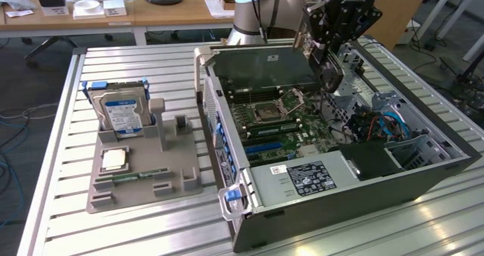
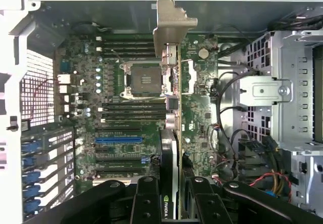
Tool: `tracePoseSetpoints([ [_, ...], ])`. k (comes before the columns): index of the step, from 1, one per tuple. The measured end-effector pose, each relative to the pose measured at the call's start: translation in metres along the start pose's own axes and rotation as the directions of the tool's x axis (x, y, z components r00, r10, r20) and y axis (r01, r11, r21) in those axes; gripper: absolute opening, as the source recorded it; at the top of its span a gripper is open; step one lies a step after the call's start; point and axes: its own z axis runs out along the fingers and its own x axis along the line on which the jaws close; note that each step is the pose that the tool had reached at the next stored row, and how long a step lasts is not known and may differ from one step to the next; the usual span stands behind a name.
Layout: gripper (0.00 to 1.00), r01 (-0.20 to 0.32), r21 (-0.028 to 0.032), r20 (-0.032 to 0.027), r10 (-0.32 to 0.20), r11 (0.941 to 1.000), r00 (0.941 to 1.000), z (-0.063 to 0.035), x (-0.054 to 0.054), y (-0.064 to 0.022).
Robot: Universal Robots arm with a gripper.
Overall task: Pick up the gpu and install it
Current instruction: 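Pick up the gpu and move the gpu toward the slot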
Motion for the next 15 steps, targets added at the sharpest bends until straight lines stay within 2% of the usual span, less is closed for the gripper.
tracePoseSetpoints([
  [7,0.27,0.000,0.0000,0.0000,0.000,1.0000,1.0000,0.0008,-0.014,0.0005],
  [15,0.27,0.000,0.0001,-0.0001,0.000,1.0000,1.0000,0.0008,-0.015,0.0005],
])
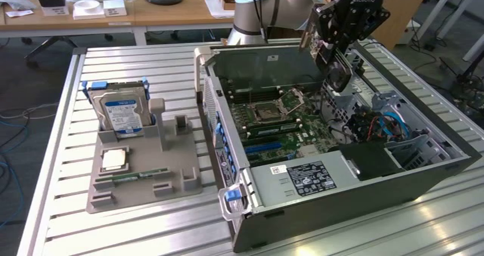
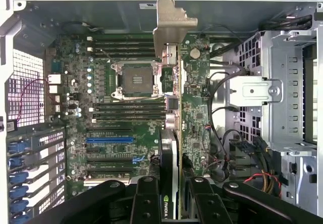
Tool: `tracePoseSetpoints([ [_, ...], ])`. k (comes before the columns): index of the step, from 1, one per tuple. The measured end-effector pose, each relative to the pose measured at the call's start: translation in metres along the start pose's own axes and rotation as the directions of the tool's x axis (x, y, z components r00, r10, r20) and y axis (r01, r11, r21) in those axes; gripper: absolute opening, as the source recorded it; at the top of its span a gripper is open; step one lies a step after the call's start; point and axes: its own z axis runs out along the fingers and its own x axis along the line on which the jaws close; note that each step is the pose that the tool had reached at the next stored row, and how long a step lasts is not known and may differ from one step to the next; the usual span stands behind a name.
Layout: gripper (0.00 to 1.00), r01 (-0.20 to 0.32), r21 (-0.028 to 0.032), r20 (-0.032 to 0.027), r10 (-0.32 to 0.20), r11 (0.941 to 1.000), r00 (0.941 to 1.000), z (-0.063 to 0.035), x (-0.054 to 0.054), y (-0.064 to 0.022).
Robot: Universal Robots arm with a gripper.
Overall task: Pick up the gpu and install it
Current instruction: 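Pick up the gpu and move the gpu toward the slot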
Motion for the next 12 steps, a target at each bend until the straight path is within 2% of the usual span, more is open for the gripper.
tracePoseSetpoints([
  [12,0.27,0.000,0.0000,0.0000,0.000,1.0000,1.0000,0.0013,-0.018,0.0006],
])
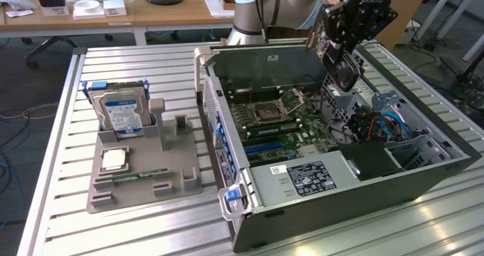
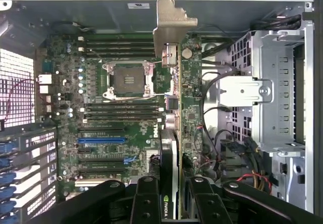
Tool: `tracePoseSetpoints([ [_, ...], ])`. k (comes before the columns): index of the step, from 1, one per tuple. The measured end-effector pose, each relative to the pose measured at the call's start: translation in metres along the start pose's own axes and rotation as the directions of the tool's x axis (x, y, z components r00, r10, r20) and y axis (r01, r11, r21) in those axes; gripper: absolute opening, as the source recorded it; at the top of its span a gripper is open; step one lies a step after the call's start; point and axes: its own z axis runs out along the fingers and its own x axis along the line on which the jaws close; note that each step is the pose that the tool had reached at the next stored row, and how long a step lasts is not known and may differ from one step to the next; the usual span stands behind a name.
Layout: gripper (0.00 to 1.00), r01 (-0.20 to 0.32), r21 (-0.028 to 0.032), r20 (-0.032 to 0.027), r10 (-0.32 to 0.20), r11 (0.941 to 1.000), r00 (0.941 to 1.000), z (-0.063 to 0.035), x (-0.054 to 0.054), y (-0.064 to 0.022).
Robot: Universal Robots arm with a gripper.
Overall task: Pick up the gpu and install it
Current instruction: 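Pick up the gpu and move the gpu toward the slot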
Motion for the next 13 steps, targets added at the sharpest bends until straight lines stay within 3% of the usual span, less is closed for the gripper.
tracePoseSetpoints([
  [4,0.27,0.000,0.0000,0.0000,0.000,1.0000,1.0000,0.0005,-0.007,0.0002],
  [13,0.27,0.000,-0.0001,0.0000,0.000,1.0000,1.0000,0.0009,-0.012,0.0003],
])
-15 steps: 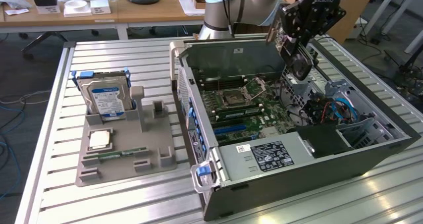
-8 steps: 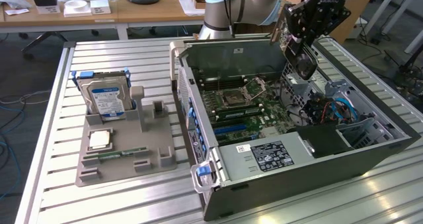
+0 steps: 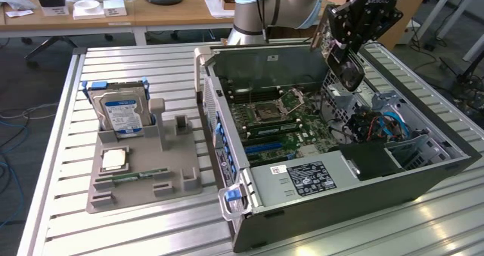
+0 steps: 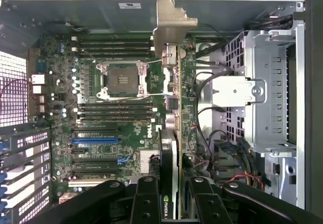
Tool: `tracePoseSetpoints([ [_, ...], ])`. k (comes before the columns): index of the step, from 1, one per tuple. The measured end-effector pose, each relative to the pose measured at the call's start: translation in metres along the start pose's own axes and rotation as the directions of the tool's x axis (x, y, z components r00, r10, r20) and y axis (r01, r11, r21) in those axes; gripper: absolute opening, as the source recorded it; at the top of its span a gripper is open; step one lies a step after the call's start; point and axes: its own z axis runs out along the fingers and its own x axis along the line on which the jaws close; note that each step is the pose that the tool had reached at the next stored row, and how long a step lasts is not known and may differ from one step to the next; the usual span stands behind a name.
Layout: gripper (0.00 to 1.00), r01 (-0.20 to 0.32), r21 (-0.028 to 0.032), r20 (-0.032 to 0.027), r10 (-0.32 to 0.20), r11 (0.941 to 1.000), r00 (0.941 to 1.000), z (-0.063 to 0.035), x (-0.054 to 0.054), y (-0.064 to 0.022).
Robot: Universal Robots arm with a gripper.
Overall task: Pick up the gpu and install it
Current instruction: 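Pick up the gpu and move the gpu toward the slot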
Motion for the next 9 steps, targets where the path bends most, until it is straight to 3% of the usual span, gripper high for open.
tracePoseSetpoints([
  [9,0.27,0.000,0.0000,0.0000,0.000,1.0000,1.0000,0.0020,-0.013,0.0004],
])
